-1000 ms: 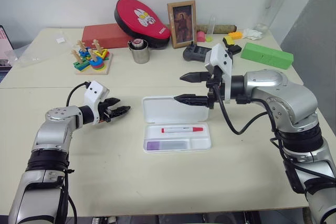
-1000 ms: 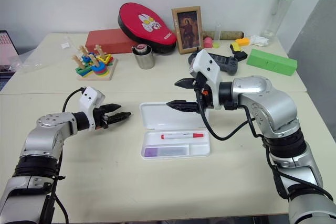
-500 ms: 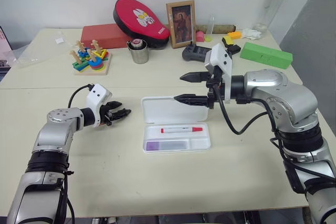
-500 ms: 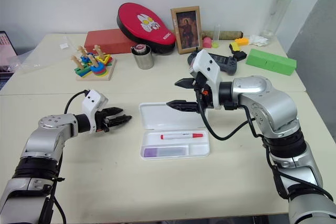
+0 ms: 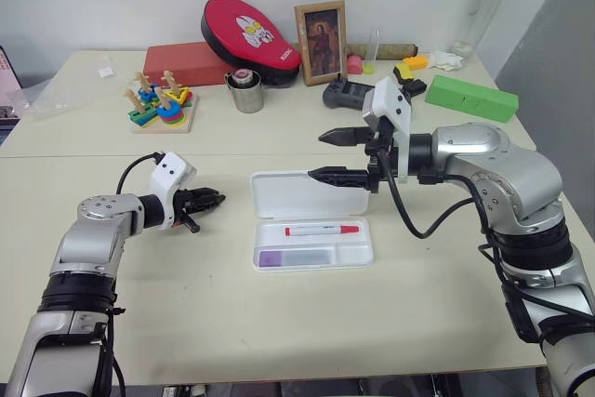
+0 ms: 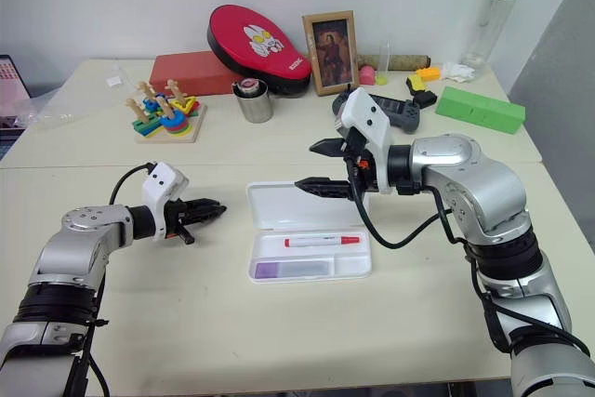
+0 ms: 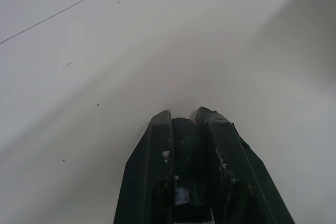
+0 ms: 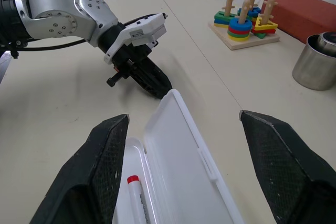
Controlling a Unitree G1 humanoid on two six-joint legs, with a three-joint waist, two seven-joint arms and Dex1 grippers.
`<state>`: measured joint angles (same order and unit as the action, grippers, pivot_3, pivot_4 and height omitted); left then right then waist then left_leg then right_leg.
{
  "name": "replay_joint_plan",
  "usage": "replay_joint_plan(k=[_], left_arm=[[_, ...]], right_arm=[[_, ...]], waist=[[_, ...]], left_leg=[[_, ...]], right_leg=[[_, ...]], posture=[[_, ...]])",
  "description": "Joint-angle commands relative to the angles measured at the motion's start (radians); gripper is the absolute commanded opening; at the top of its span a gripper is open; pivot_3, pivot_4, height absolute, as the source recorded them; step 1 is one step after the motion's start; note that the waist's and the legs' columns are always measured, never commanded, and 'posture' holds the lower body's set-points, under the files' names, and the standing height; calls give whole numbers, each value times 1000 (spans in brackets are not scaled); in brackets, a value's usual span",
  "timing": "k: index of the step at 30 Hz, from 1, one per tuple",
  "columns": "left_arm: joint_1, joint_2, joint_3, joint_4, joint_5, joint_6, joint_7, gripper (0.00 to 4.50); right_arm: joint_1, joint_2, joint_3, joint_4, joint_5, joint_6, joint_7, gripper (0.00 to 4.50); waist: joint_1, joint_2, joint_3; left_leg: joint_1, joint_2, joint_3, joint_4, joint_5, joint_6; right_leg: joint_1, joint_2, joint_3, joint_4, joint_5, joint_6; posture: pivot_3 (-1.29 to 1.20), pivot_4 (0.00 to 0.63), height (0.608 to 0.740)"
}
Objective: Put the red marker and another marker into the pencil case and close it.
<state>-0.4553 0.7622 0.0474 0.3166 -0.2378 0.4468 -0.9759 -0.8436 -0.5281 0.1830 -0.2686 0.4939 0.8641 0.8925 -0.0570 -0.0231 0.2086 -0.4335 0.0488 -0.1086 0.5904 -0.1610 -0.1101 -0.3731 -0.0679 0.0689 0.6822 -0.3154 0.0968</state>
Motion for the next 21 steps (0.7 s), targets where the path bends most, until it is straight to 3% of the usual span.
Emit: replay_joint_plan(k=[1, 14, 21], left_arm=[[19, 19, 1, -30, -4, 15, -21, 432], [31, 88, 97, -298, -76, 108, 8, 431], [-63, 105, 128, -460, -160, 195, 13, 431]], right_arm=[[-13, -9, -22, -27, 14, -6, 3, 3531], [47, -155, -2, -67, 0, -115, 173, 3531], [91, -232, 28, -72, -39, -206, 264, 3531]], waist=[[0, 0, 0], [0, 0, 0], [3, 0, 0]], left_leg=[[0, 0, 0, 0, 0, 0], [0, 0, 0, 0, 0, 0], [0, 0, 0, 0, 0, 0]], right_leg=[[0, 0, 0, 0, 0, 0], [0, 0, 0, -1, 0, 0], [0, 0, 0, -1, 0, 0]], posture=[[0, 150, 740], [0, 150, 740], [0, 150, 740]])
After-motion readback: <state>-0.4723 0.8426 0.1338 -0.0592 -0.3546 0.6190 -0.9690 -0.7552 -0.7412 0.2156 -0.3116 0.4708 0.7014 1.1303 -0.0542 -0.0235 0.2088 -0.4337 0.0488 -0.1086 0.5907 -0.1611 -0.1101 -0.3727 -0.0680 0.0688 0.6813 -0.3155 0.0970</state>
